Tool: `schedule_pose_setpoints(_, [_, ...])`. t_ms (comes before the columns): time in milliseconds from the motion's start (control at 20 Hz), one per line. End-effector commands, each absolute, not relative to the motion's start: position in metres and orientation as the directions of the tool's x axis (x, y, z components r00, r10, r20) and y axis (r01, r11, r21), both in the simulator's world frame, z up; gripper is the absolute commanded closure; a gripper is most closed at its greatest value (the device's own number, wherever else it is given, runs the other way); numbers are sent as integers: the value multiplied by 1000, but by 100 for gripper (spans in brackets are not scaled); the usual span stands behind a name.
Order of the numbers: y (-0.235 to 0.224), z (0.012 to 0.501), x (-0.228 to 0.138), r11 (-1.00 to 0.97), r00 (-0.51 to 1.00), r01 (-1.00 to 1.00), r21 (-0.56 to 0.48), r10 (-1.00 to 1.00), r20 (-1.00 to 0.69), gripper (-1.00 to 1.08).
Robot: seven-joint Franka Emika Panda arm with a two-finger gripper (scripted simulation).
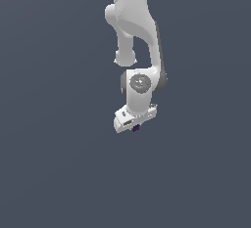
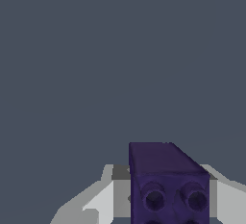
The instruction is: Pick up the object and move it to a goal position.
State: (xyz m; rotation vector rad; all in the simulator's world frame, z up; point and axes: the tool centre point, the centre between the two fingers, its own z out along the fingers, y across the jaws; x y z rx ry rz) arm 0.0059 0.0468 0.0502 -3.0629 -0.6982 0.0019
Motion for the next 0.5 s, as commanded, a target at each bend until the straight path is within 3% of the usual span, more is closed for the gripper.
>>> schedule_pose_setpoints(0, [58,65,13,-901,901,434,0,434,0,108])
schedule_pose_setpoints(450, [99,120,44,-901,901,434,0,434,0,108])
